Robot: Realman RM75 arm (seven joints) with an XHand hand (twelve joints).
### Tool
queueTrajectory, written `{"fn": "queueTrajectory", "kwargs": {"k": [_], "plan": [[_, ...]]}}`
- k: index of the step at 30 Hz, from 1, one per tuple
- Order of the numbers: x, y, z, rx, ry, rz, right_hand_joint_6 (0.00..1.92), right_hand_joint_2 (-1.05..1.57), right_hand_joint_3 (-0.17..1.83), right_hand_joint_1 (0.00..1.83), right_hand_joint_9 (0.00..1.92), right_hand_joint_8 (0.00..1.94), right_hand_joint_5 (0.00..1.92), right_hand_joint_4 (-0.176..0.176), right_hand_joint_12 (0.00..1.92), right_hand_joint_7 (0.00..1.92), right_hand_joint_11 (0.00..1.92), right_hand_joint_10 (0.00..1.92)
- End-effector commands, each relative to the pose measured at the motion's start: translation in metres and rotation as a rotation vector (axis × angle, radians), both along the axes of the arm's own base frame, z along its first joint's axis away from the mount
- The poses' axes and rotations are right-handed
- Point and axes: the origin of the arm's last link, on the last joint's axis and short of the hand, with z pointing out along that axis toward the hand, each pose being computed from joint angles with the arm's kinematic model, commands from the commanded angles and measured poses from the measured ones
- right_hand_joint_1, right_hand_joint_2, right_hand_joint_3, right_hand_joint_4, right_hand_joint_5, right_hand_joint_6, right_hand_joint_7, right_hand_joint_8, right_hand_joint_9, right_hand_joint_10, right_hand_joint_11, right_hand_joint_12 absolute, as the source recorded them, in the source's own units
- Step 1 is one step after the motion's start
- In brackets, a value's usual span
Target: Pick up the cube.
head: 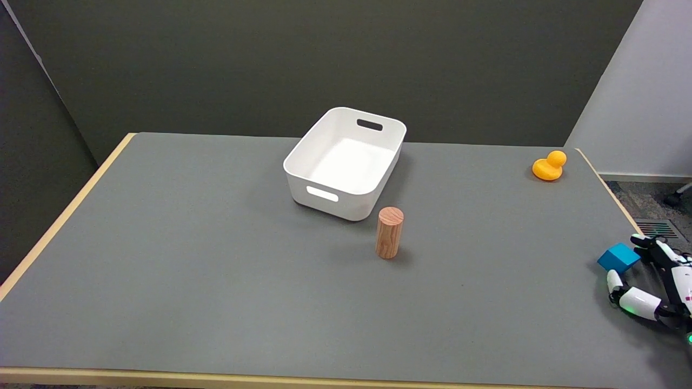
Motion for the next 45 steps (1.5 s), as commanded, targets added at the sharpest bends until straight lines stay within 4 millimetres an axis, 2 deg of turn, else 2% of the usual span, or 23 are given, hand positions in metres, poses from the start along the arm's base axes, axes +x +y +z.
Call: {"fn": "queueTrajectory", "kwargs": {"k": [1, 9, 14, 18, 20, 22, 23, 24, 25, 27, 29, 30, 33, 36, 39, 45], "plan": [[0.001, -0.006, 0.001, 0.011, 0.007, -0.007, 0.48, 0.65, 0.90, 0.56, 0.30, 0.40, 0.27, 0.032, 1.30, 0.39, 0.15, 0.82], [0.003, -0.013, 0.001, 0.013, -0.004, 0.018, 0.48, 0.64, 0.90, 0.52, 0.28, 0.38, 0.26, 0.034, 1.29, 0.37, 0.14, 0.80], [0.003, -0.017, 0.001, 0.009, -0.005, 0.025, 0.55, 0.69, 0.90, 0.65, 0.30, 0.42, 0.30, 0.021, 1.29, 0.41, 0.15, 0.82], [0.004, -0.020, -0.001, 0.011, 0.032, 0.014, 0.91, 0.76, 0.90, 0.79, 0.43, 0.58, 0.36, 0.025, 1.35, 0.52, 0.20, 0.96], [0.004, -0.021, -0.003, 0.014, 0.040, 0.015, 1.13, 0.80, 0.87, 0.84, 0.51, 0.78, 0.39, 0.035, 1.42, 0.61, 0.26, 1.07], [0.004, -0.022, -0.004, 0.015, 0.040, 0.018, 1.60, 1.19, 0.34, 0.84, 0.58, 0.94, 0.54, 0.057, 1.49, 0.64, 0.29, 1.15], [0.004, -0.021, -0.004, 0.016, 0.040, 0.020, 1.64, 1.21, 0.26, 0.94, 0.61, 1.09, 0.55, 0.018, 1.54, 0.69, 0.30, 1.20], [0.004, -0.021, -0.005, 0.017, 0.041, 0.022, 1.64, 1.19, 0.24, 1.08, 0.63, 1.29, 0.54, -0.040, 1.61, 0.76, 0.30, 1.26], [0.004, -0.021, -0.005, 0.017, 0.042, 0.024, 1.63, 1.19, 0.22, 1.13, 0.66, 1.38, 0.54, -0.063, 1.62, 0.79, 0.30, 1.27], [0.004, -0.020, -0.005, 0.017, 0.043, 0.024, 1.60, 1.19, 0.22, 1.14, 0.71, 1.40, 0.55, -0.067, 1.60, 0.80, 0.31, 1.28], [0.005, -0.020, -0.006, 0.020, 0.047, 0.030, 1.52, 1.09, 0.37, 1.16, 0.73, 1.39, 0.61, -0.076, 1.77, 0.85, 0.19, 1.44], [0.005, -0.019, -0.007, 0.020, 0.049, 0.032, 1.51, 1.08, 0.38, 1.17, 0.73, 1.39, 0.61, -0.081, 1.79, 0.85, 0.18, 1.45], [0.008, -0.018, -0.008, 0.025, 0.060, 0.044, 1.48, 1.05, 0.44, 1.18, 0.79, 1.48, 0.61, -0.121, 1.85, 0.85, 0.14, 1.57], [0.013, -0.019, -0.008, 0.035, 0.080, 0.067, 1.46, 1.03, 0.49, 1.18, 0.79, 1.50, 0.62, -0.135, 1.87, 0.86, 0.12, 1.60], [0.025, -0.021, -0.007, 0.057, 0.115, 0.119, 1.46, 1.06, 0.45, 1.18, 0.81, 1.56, 0.60, -0.153, 1.91, 0.83, 0.09, 1.69], [0.068, -0.039, -0.004, 0.150, 0.171, 0.261, 1.47, 1.11, 0.38, 1.18, 0.81, 1.59, 0.58, -0.170, 1.92, 0.81, 0.10, 1.73]]}}
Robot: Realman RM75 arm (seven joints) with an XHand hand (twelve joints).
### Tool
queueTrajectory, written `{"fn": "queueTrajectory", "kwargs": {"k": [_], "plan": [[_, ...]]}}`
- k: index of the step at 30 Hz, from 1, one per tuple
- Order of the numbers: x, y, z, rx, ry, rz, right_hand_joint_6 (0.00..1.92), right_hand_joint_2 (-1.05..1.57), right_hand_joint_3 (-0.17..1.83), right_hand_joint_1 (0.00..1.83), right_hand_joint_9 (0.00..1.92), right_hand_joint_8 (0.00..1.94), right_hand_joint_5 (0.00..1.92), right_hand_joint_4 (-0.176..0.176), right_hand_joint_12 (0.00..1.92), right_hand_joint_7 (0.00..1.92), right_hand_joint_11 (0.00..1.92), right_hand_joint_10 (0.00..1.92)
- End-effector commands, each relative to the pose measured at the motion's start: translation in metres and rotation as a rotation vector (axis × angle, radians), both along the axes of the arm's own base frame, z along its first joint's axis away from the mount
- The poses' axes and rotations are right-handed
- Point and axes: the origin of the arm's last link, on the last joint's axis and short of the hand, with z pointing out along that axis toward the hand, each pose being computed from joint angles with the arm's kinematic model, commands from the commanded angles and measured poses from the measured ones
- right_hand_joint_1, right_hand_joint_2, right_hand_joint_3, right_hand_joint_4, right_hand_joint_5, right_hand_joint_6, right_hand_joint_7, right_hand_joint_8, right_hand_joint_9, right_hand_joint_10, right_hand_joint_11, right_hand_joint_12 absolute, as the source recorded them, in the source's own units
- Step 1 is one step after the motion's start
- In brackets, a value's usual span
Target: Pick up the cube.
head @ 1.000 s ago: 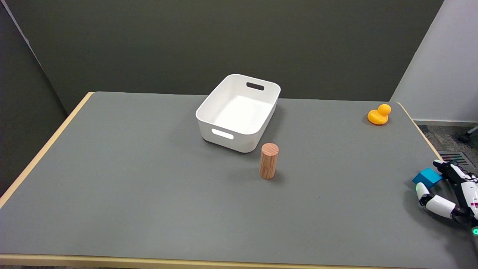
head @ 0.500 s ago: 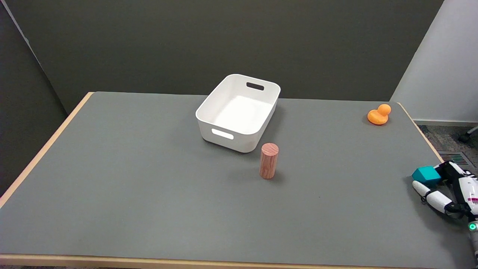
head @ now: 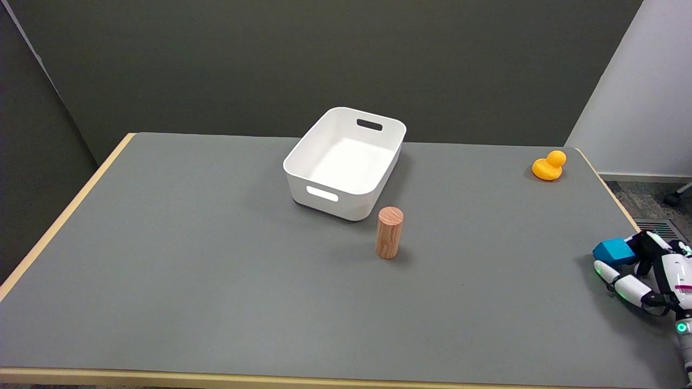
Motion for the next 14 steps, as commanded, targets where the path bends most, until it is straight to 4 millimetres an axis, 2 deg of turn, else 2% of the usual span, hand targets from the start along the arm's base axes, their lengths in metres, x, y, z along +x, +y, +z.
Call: {"fn": "queueTrajectory", "kwargs": {"k": [1, 5, 10, 14], "plan": [[0.067, -0.023, 0.002, 0.135, 0.139, 0.224, 1.47, 1.11, 0.37, 1.18, 0.81, 1.60, 0.57, -0.170, 1.92, 0.80, 0.10, 1.74], [0.097, -0.041, -0.007, 0.194, 0.277, 0.238, 1.46, 1.11, 0.37, 1.18, 0.81, 1.60, 0.58, -0.176, 1.92, 0.80, 0.08, 1.76], [0.144, -0.080, -0.031, 0.312, 0.401, 0.268, 1.46, 1.13, 0.33, 1.19, 0.80, 1.61, 0.56, -0.176, 1.92, 0.80, 0.11, 1.83], [0.171, -0.110, -0.052, 0.367, 0.465, 0.264, 1.50, 1.15, 0.32, 1.18, 0.79, 1.61, 0.58, -0.176, 1.92, 0.75, 0.10, 1.87]]}}
